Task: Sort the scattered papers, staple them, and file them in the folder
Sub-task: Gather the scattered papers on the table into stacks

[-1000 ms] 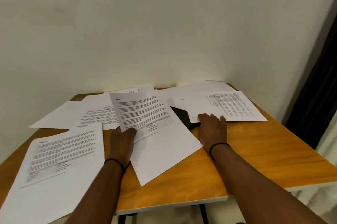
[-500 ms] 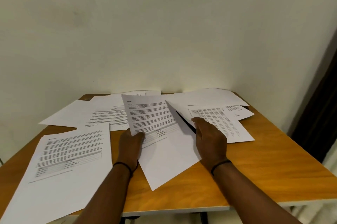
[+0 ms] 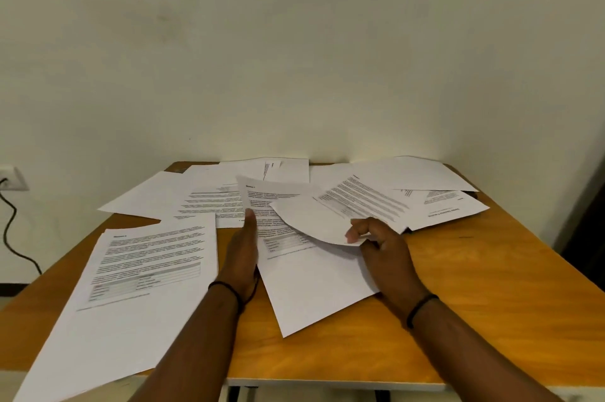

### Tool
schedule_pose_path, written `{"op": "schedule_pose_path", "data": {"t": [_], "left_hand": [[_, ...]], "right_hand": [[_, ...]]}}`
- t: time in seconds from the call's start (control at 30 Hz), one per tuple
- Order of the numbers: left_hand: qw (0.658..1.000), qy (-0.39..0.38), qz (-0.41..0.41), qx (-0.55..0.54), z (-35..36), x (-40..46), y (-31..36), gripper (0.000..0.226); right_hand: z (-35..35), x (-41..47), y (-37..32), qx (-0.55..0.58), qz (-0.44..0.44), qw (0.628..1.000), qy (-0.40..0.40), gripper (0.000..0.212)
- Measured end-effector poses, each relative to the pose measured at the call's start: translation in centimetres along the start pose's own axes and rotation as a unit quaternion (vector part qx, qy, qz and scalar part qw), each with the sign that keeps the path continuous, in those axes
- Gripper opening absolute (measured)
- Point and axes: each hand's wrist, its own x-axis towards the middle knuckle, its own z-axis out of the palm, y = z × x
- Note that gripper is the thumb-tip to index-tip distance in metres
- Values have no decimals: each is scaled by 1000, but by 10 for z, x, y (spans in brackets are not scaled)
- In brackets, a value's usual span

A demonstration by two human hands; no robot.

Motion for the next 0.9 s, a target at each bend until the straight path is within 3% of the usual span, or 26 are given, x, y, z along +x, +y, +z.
{"op": "schedule_pose_path", "data": {"t": [0.1, 0.27, 0.33, 0.43, 0.57, 0.67, 0.77, 0.83, 0.9], "left_hand": [[997, -13, -18, -69, -3, 2, 0, 48], [990, -18, -38, -138, -7, 4, 3, 54], [988, -40, -68, -129, -11, 2, 9, 59], [981, -80, -102, -142, -12, -1, 12, 45], [987, -61, -115, -89, -15, 5, 3, 39], [993, -31, -101, -48, -15, 6, -1, 31], [996, 0, -85, -14, -13, 8, -2, 25], [997, 12, -82, 0, -12, 8, -2, 25], [997, 23, -79, 12, -12, 9, -3, 23]], "right_hand": [[-4, 3, 1, 80, 20, 997, 2, 52], [-14, 4, -8, 159, 8, 986, -44, 38], [-17, 5, -5, 181, 26, 980, -75, 41], [-16, 5, -5, 185, 48, 977, -99, 46], [-21, 8, -5, 195, 116, 972, -53, 24], [-28, 9, 4, 38, 133, 989, 47, 38], [-33, 13, 9, -181, 109, 967, 143, 26], [-36, 21, 17, -295, 50, 944, 140, 18], [-37, 30, 26, -406, 37, 909, 91, 32]]}}
